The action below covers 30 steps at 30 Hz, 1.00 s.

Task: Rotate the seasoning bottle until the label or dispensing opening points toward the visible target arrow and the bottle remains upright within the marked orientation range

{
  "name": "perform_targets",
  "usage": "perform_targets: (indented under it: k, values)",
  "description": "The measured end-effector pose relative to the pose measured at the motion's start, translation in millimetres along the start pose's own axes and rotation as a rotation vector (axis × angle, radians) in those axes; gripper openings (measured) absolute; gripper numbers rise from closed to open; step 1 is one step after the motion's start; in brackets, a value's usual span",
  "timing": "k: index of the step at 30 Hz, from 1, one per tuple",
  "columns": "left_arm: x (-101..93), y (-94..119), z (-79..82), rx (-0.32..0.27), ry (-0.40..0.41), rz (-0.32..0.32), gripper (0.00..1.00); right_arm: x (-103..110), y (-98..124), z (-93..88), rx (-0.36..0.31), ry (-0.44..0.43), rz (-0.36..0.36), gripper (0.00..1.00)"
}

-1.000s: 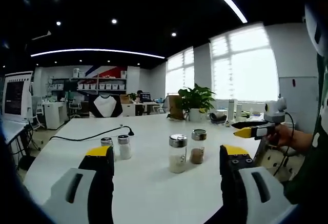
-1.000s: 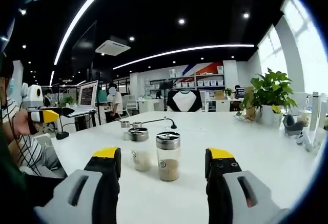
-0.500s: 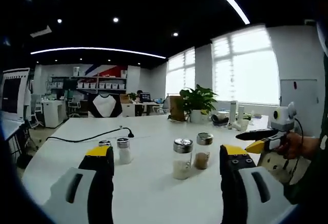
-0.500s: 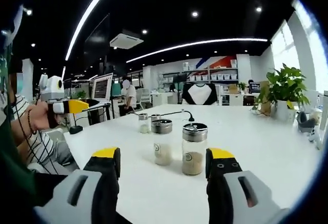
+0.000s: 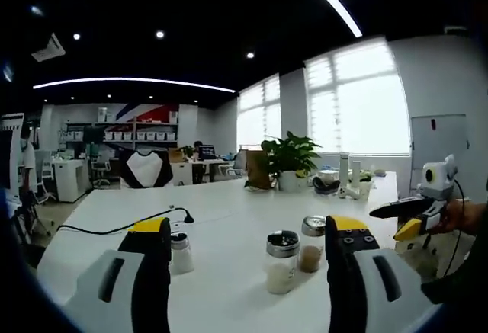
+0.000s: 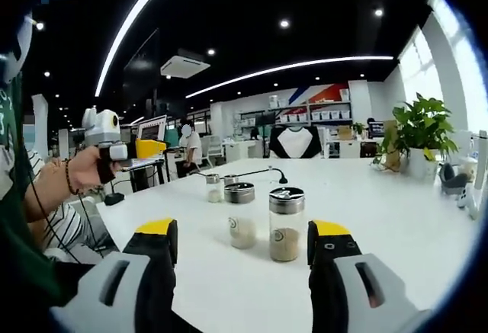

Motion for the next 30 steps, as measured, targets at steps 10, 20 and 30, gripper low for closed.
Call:
perform_targets:
  k: [10, 20, 30]
  values:
    - [31.6, -28.4, 2.3, 0.005, -0.015, -0.014, 0.87, -3.7, 7.8, -3.2, 0.02, 0.011, -0.027, 0.7]
    - [63.4, -54.8, -7.0, -0.007, -0.009, 0.071, 0.77, -6.5, 9.6, 1.0, 0.021, 0.006, -0.034, 0.7]
    - [86.2, -83.6, -49.7, 0.09, 0.045, 0.138, 0.76, -5.3, 14.5, 7.8, 0.005, 0.007, -0.049, 0.69]
Point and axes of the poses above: the point that each gripper's makers call its tool centre point, and the gripper's own axes: y roughly backward along the fingers, x roughly to its left, z roughly out of its top, the point moved 10 cm from there along y, roughly backward along the fingers, and after that the axes turned 15 degrees about -z, right-handed, at the moved point
